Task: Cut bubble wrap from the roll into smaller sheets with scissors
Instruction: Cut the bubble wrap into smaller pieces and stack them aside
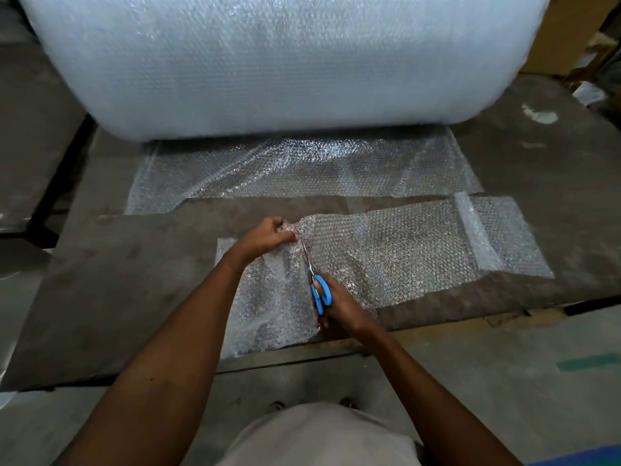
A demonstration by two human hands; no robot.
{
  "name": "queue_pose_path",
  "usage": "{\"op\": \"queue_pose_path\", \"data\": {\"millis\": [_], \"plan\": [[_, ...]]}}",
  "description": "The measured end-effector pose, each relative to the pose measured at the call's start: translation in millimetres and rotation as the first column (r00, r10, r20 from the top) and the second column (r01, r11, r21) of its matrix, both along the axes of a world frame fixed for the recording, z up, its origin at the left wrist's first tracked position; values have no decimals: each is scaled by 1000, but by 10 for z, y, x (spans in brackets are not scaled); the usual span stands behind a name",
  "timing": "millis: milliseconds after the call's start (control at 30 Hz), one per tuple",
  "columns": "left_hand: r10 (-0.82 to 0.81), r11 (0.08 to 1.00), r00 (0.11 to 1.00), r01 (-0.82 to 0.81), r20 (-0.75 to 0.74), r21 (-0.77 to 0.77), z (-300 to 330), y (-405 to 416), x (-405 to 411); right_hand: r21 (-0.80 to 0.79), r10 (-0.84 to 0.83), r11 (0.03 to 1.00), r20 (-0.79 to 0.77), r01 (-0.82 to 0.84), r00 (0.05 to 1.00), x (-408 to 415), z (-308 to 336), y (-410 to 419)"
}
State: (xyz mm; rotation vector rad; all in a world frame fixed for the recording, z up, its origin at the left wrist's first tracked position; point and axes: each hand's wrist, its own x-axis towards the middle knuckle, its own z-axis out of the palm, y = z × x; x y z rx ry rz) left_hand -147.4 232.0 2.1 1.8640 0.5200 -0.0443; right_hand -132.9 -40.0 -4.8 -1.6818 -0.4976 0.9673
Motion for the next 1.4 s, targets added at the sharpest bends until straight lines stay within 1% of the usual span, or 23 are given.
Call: {"op": "queue_pose_path", "data": {"millis": [167,233,300,367,467,600,667,767,967,1067,1133,1200,1267,1333,1400], "plan": [[56,993,998,-57,-9,-107,27,30,-107,31,-12,999,47,10,999,42,-114,62],[64,991,998,-64,-6,-115,75,26,-135,17,19,1000,34,-20,999,14,-84,48],[57,989,998,-60,-25,-131,126,23,-159,-20,16,1000,42,-15,999,-19,-22,35],[41,993,998,-47,-58,-112,123,54,-166,-29,5,1000,56,-3,998,-22,-21,20],[25,999,998,-28,-58,-41,130,77,-168,-24,3,1000,94,0,996,-14,-70,19],[9,1000,997,-11,-76,-21,143,70,-160,6,21,1000,131,-22,991,-24,-128,4],[-4,1000,996,4,-90,-3,161,70,-173,-6,28,1000,146,-28,989,-30,-75,-5],[8,1000,993,-9,-117,-8,114,112,-166,-27,30,999,118,-27,993,-17,17,22],[31,999,990,-33,-140,-14,236,76,-156,24,38,999,88,-40,995,14,100,93],[43,999,990,-47,-137,-27,97,198,-146,28,21,999,75,-23,997,21,99,102],[18,1000,990,-22,-142,-23,30,253,-150,37,6,999,57,-8,998,31,89,102],[-8,1000,986,10,-164,11,291,126,-207,27,15,999,85,-17,996,40,91,88],[-64,998,983,68,-173,19,422,66,-220,18,36,999,99,-38,994,50,88,70],[-96,994,976,104,-193,32,445,73,-225,20,45,999,100,-47,994,50,90,61],[-96,993,974,107,-207,44,437,99,-213,31,53,998,127,-58,990,54,73,55]]}}
